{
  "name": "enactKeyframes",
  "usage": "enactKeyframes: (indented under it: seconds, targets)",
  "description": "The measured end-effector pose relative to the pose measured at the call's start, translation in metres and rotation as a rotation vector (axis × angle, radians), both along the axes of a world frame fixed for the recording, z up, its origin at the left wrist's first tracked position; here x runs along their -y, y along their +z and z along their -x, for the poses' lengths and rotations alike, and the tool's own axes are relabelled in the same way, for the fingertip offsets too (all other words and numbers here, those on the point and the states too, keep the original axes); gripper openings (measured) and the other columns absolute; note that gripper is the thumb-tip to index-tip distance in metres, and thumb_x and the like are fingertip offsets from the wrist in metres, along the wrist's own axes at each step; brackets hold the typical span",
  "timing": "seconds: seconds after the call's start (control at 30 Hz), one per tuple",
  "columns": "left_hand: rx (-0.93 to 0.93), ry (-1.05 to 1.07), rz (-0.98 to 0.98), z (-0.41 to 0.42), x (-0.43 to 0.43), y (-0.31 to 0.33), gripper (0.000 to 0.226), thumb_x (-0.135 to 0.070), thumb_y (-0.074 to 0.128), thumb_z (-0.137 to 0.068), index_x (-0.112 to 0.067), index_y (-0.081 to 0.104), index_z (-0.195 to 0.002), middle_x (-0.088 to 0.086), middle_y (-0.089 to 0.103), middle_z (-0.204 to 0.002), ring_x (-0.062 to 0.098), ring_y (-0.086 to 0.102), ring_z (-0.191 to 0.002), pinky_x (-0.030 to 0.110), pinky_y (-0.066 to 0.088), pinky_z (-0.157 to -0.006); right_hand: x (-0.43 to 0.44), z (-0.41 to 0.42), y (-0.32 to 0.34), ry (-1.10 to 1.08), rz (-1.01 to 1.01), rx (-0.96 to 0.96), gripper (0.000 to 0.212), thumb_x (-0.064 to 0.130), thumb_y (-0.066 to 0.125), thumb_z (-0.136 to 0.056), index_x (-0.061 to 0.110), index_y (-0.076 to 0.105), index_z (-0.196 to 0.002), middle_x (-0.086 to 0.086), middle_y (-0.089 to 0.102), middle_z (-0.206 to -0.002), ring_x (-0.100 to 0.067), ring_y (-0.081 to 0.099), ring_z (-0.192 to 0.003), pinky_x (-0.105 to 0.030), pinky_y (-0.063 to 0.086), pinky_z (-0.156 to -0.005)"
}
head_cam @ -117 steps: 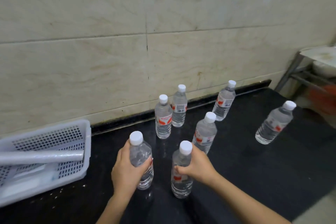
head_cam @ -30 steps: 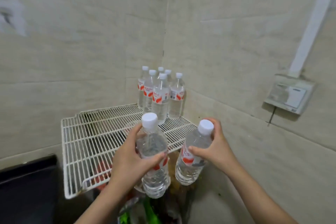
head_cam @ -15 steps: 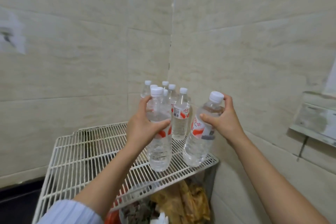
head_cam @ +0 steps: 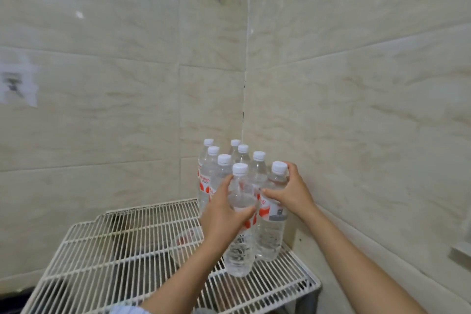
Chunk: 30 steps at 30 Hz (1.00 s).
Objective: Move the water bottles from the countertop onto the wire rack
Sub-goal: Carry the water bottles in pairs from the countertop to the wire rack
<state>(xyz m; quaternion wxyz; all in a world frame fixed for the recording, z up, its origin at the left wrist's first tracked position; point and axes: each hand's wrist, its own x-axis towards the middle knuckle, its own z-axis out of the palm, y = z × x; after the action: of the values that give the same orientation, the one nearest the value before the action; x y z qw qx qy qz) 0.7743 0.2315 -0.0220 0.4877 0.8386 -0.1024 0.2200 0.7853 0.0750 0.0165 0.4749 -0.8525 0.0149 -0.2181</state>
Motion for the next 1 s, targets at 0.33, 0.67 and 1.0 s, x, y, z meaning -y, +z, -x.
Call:
enactKeyframes:
  seconds: [0.33, 0.67, 1.0]
  targets:
    - [0.068, -0.009, 0.026, -0.003, 0.003, -0.022, 0.091, -0.051, 0.072, -0.066, -0.04, 0.017, -0.139, -0.01, 0.051, -0.129, 0.004, 0.055, -0.088, 0.027, 0.054, -0.069, 0.005, -0.016, -0.015, 0.154, -0.105, 0.001, 0.079, 0.039, 0.078, -0.051, 0.04, 0.034, -0.116, 0.003, 0.06, -0.11, -0.019, 0.063, -0.099, -0.046, 0.052, -0.089]
    - [-0.034, 0.057, -0.034, 0.009, 0.003, -0.052, 0.094, -0.043, 0.075, -0.066, -0.039, 0.015, -0.138, -0.01, 0.057, -0.122, 0.008, 0.058, -0.104, 0.029, 0.055, -0.073, 0.015, -0.018, -0.009, 0.181, -0.253, -0.051, 0.049, 0.002, 0.069, -0.073, 0.023, 0.043, -0.109, 0.008, 0.057, -0.09, -0.01, 0.06, -0.078, -0.034, 0.052, -0.077]
    - [-0.055, 0.173, -0.045, 0.008, 0.013, -0.049, 0.1, -0.05, 0.073, -0.066, -0.032, 0.012, -0.143, -0.009, 0.049, -0.134, 0.012, 0.051, -0.118, 0.036, 0.052, -0.083, 0.022, -0.03, -0.015, 0.266, -0.217, -0.034, 0.045, 0.001, 0.067, -0.073, 0.035, 0.052, -0.097, 0.009, 0.065, -0.097, -0.008, 0.065, -0.083, -0.03, 0.055, -0.071]
